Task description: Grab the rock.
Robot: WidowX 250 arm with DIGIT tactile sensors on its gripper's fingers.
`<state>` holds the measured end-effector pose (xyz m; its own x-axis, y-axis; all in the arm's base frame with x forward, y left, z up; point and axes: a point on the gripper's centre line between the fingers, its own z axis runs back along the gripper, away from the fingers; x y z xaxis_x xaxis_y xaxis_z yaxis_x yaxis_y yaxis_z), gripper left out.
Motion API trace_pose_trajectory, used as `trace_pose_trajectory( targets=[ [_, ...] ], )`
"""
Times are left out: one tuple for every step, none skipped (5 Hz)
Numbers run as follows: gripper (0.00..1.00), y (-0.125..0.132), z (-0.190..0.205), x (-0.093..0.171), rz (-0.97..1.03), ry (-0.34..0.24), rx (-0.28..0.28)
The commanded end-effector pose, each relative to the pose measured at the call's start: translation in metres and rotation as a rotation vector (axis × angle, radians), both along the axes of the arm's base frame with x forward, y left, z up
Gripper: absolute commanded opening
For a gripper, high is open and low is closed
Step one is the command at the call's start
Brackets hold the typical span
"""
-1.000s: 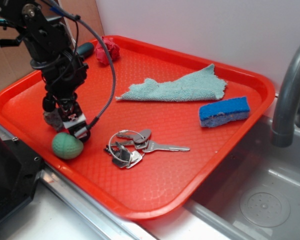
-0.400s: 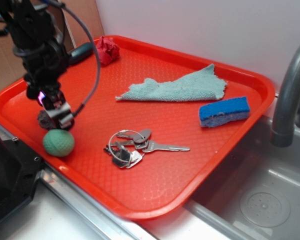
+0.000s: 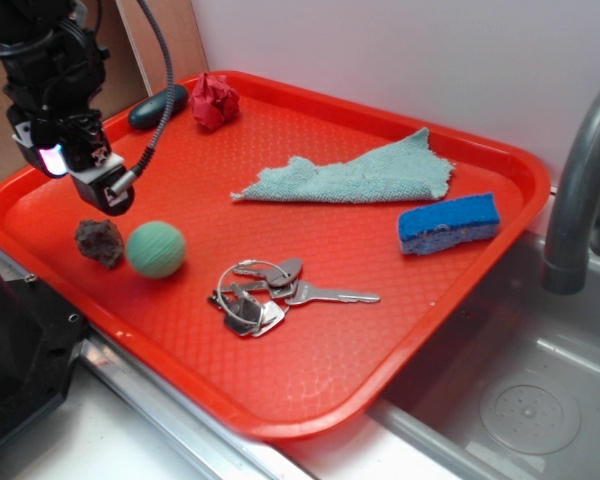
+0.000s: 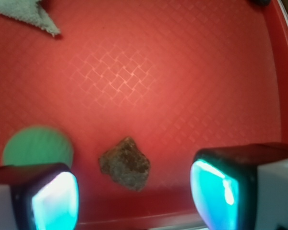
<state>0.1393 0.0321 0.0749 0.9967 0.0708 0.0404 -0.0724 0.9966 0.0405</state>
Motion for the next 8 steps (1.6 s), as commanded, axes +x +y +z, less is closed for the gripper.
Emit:
trace_pose_trajectory(
  targets=[
    [1.00,-0.006,-0.027,-0.011,-0.060,0.023,-0.034],
    [1.00,-0.008,-0.040,-0.013,-0.120,0.026,-0.050],
    [1.00,-0.008,-0.046,-0.008,-0.141,0.056,-0.030],
    [1.00,0.002,-0.043,-0.005,-0.145,0.050,-0.014],
    [1.00,0.004,-0.042,0.005,-0.165,0.019,-0.040],
    [1.00,-0.004,-0.046,0.013,-0.206,0.045,-0.018],
    [1.00,-0.006,-0.054,0.014,-0.228,0.072,0.002],
    [0.00,-0.008,-0.055,0.013,-0.216,0.065,0.007]
  ],
)
